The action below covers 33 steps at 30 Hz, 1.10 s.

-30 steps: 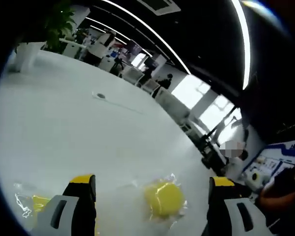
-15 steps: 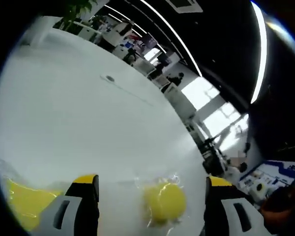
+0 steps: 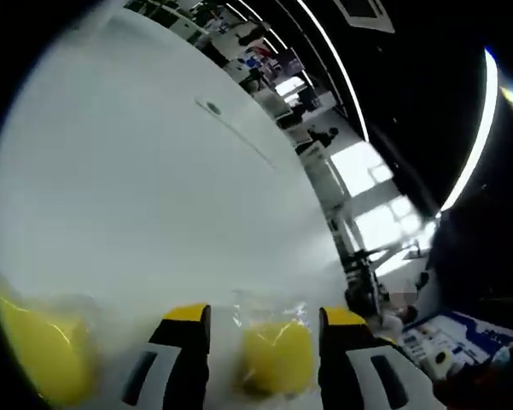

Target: Compare the silicone blocks by pressing each to a similar depth, holding the contact briefly, and releasing to observe deformation and rebound differences across the visible hardness samples.

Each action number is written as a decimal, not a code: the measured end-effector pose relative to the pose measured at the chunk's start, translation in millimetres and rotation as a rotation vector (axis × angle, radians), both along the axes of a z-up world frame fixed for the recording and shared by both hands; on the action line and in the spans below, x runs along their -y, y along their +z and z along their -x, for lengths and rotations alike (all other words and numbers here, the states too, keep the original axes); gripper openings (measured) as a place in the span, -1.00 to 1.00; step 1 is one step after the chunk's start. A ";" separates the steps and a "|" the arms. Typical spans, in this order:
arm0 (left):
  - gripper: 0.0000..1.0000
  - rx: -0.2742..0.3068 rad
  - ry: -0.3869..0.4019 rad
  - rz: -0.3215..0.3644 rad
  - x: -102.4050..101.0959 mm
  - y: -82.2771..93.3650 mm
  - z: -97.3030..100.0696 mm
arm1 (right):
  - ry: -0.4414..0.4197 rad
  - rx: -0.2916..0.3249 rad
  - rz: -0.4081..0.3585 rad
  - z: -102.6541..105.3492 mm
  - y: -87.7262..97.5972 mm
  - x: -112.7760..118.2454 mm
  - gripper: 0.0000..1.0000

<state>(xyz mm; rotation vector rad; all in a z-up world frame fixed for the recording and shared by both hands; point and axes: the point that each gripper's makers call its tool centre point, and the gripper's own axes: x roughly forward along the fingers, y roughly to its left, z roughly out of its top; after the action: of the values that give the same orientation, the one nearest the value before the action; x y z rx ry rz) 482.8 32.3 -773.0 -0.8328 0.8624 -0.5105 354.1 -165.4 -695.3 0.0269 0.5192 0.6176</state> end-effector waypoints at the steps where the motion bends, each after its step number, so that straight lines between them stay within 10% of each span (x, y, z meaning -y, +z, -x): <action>1: -0.19 0.009 0.000 -0.009 1.3 0.3 -1.0 | -0.002 0.000 0.000 0.1 -0.2 0.5 0.93; 19: -0.80 -0.064 -0.058 -0.050 11.6 -20.9 5.9 | 0.005 -0.018 0.024 5.2 -4.9 3.4 0.93; 33: -1.00 0.061 -0.138 -0.157 13.7 -16.1 4.0 | 0.010 -0.027 0.021 8.4 -6.8 3.8 0.93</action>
<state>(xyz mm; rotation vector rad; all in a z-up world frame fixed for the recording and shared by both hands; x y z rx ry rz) 478.8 18.7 -789.1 -0.6143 0.8949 -0.5783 345.6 -169.2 -702.1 0.0130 0.5520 0.6226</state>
